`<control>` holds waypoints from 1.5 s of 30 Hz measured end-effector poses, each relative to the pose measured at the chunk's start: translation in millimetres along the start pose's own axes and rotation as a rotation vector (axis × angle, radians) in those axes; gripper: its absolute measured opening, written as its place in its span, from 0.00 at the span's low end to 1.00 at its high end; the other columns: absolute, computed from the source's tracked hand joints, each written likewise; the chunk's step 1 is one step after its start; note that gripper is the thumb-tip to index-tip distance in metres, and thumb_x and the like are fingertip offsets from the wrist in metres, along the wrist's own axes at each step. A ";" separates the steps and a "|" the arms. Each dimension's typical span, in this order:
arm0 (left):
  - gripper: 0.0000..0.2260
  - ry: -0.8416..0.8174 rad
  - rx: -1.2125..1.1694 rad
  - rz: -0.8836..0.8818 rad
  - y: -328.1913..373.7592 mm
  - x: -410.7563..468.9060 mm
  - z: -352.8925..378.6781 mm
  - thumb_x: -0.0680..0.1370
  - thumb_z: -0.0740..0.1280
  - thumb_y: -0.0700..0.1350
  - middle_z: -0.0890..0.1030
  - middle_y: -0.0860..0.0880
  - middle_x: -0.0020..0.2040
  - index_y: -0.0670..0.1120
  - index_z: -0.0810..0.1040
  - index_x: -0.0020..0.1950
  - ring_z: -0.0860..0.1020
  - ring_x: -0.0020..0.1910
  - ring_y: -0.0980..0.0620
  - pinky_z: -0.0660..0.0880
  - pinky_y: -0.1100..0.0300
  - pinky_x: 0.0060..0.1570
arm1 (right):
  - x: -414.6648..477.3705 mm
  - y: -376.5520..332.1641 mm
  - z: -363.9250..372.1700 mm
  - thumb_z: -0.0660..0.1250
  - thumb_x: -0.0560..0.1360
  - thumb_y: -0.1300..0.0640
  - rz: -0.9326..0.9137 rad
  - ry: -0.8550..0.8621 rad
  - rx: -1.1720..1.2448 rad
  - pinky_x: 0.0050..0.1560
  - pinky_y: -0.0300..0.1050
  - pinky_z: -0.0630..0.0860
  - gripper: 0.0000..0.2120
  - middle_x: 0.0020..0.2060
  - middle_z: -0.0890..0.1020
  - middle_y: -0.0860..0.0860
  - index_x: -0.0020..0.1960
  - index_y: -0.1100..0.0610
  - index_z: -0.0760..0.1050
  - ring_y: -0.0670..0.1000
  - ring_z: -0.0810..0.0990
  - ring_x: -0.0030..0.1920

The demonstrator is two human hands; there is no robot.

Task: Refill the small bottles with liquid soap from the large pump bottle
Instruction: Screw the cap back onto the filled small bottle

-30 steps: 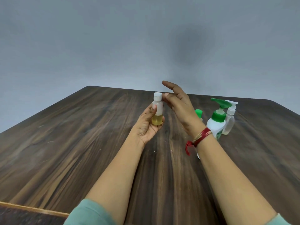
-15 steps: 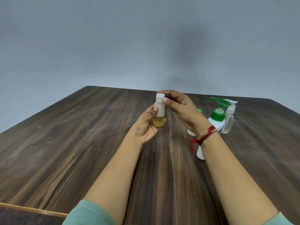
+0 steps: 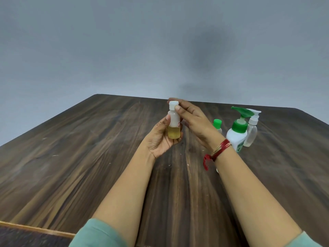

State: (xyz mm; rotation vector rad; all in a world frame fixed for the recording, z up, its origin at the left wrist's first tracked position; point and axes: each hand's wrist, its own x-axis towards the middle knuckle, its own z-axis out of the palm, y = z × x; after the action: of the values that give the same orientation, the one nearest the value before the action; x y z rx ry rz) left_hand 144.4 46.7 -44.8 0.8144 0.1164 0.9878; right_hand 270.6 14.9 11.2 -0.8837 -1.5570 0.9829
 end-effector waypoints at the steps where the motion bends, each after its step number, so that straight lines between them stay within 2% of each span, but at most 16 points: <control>1: 0.29 -0.007 0.006 -0.004 -0.3 -0.4 0.7 0.60 0.83 0.48 0.81 0.45 0.48 0.44 0.78 0.57 0.81 0.45 0.51 0.79 0.55 0.46 | -0.3 -0.3 -0.7 0.58 0.82 0.60 0.017 -0.026 0.008 0.53 0.34 0.74 0.13 0.60 0.78 0.52 0.65 0.57 0.73 0.43 0.77 0.54; 3: 0.28 -0.013 0.022 -0.004 -0.1 -1.2 0.9 0.61 0.82 0.48 0.82 0.44 0.49 0.43 0.79 0.57 0.81 0.47 0.50 0.79 0.54 0.47 | -0.5 -1.4 -1.3 0.58 0.82 0.59 0.042 -0.037 0.012 0.53 0.38 0.74 0.11 0.61 0.79 0.55 0.61 0.55 0.76 0.46 0.77 0.54; 6: 0.22 0.009 0.086 0.004 1.1 -0.6 -0.2 0.61 0.82 0.49 0.82 0.45 0.49 0.46 0.84 0.52 0.81 0.47 0.51 0.78 0.57 0.48 | -0.4 -1.5 0.2 0.59 0.82 0.59 0.049 0.020 0.001 0.49 0.32 0.74 0.10 0.54 0.81 0.50 0.60 0.56 0.76 0.43 0.78 0.52; 8: 0.21 0.028 0.156 0.021 2.0 0.6 -0.7 0.61 0.81 0.52 0.82 0.47 0.48 0.47 0.85 0.51 0.80 0.46 0.53 0.77 0.59 0.48 | 0.8 -0.3 2.0 0.60 0.82 0.61 0.038 0.066 0.017 0.51 0.32 0.75 0.09 0.50 0.81 0.49 0.58 0.57 0.76 0.42 0.78 0.50; 14: 0.30 0.117 0.358 0.114 2.1 3.1 0.7 0.62 0.79 0.58 0.81 0.47 0.46 0.42 0.79 0.55 0.79 0.44 0.54 0.77 0.63 0.41 | 4.9 2.0 4.8 0.61 0.81 0.62 0.005 0.146 0.015 0.52 0.34 0.76 0.08 0.47 0.81 0.49 0.57 0.58 0.77 0.43 0.79 0.48; 17: 0.29 0.161 0.445 0.159 2.3 3.0 1.0 0.61 0.78 0.60 0.82 0.48 0.46 0.42 0.80 0.54 0.79 0.44 0.54 0.78 0.63 0.42 | 7.7 6.8 5.3 0.61 0.81 0.61 0.029 0.190 -0.038 0.57 0.41 0.76 0.10 0.52 0.81 0.53 0.60 0.59 0.77 0.48 0.79 0.53; 20: 0.25 0.214 0.546 0.190 1.2 2.5 0.1 0.61 0.76 0.60 0.83 0.49 0.44 0.46 0.83 0.50 0.80 0.43 0.56 0.77 0.63 0.43 | 8.2 9.9 7.2 0.61 0.81 0.60 0.064 0.231 -0.080 0.53 0.35 0.75 0.13 0.54 0.79 0.53 0.64 0.62 0.75 0.49 0.77 0.55; 23: 0.22 0.228 0.606 0.235 0.2 3.0 -1.7 0.65 0.74 0.58 0.84 0.49 0.45 0.45 0.83 0.51 0.80 0.46 0.55 0.77 0.63 0.45 | 6.9 11.6 9.8 0.61 0.81 0.60 0.064 0.261 -0.074 0.53 0.37 0.75 0.13 0.53 0.80 0.53 0.63 0.62 0.76 0.49 0.77 0.54; 26: 0.23 0.262 0.644 0.267 0.5 4.1 -1.0 0.69 0.71 0.54 0.83 0.43 0.51 0.39 0.80 0.57 0.79 0.51 0.50 0.77 0.61 0.49 | 6.2 12.3 11.1 0.61 0.82 0.60 0.048 0.280 -0.085 0.57 0.42 0.74 0.11 0.51 0.80 0.53 0.60 0.61 0.77 0.49 0.77 0.53; 28: 0.20 0.267 0.668 0.282 0.4 4.6 -0.5 0.73 0.69 0.49 0.82 0.39 0.54 0.38 0.79 0.59 0.79 0.53 0.48 0.77 0.58 0.52 | 6.1 12.4 11.7 0.60 0.82 0.60 0.040 0.290 -0.103 0.58 0.43 0.74 0.09 0.50 0.80 0.53 0.59 0.59 0.77 0.49 0.77 0.54; 32: 0.14 0.253 0.686 0.275 0.6 4.0 1.5 0.78 0.65 0.45 0.82 0.43 0.53 0.39 0.78 0.60 0.79 0.53 0.49 0.75 0.54 0.57 | 6.1 11.3 11.3 0.60 0.82 0.58 0.026 0.299 -0.171 0.59 0.45 0.74 0.08 0.51 0.80 0.52 0.57 0.57 0.76 0.50 0.77 0.54; 36: 0.17 0.253 0.643 0.217 1.1 2.3 4.7 0.77 0.65 0.48 0.83 0.46 0.51 0.39 0.78 0.61 0.79 0.51 0.52 0.76 0.56 0.54 | 5.2 8.7 9.5 0.58 0.83 0.55 0.029 0.255 -0.207 0.57 0.42 0.74 0.09 0.52 0.78 0.50 0.58 0.55 0.74 0.49 0.76 0.55; 39: 0.17 0.266 0.619 0.197 3.6 0.6 1.9 0.75 0.69 0.50 0.82 0.46 0.49 0.41 0.79 0.59 0.80 0.48 0.53 0.77 0.56 0.50 | 5.1 9.3 10.0 0.58 0.83 0.55 0.029 0.258 -0.168 0.58 0.42 0.74 0.11 0.54 0.78 0.51 0.62 0.57 0.73 0.49 0.77 0.56; 42: 0.13 0.292 0.707 0.236 4.5 1.1 -2.9 0.73 0.72 0.43 0.83 0.46 0.49 0.43 0.80 0.56 0.80 0.50 0.51 0.78 0.58 0.49 | 5.7 11.8 8.6 0.60 0.82 0.57 0.015 0.288 -0.105 0.55 0.38 0.74 0.08 0.51 0.78 0.48 0.59 0.54 0.73 0.45 0.76 0.52; 45: 0.14 0.385 0.858 0.282 2.8 3.2 -3.8 0.72 0.74 0.39 0.83 0.44 0.49 0.41 0.79 0.57 0.80 0.49 0.51 0.77 0.62 0.46 | 6.1 17.3 9.4 0.62 0.81 0.60 0.008 0.307 -0.102 0.53 0.37 0.74 0.07 0.50 0.77 0.48 0.58 0.54 0.73 0.46 0.75 0.52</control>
State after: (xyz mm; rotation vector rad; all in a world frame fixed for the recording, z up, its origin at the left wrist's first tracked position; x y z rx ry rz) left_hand 142.6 52.0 -44.9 1.4332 0.8165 1.3744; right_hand 261.2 25.8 -3.5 -1.0593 -1.3505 0.7381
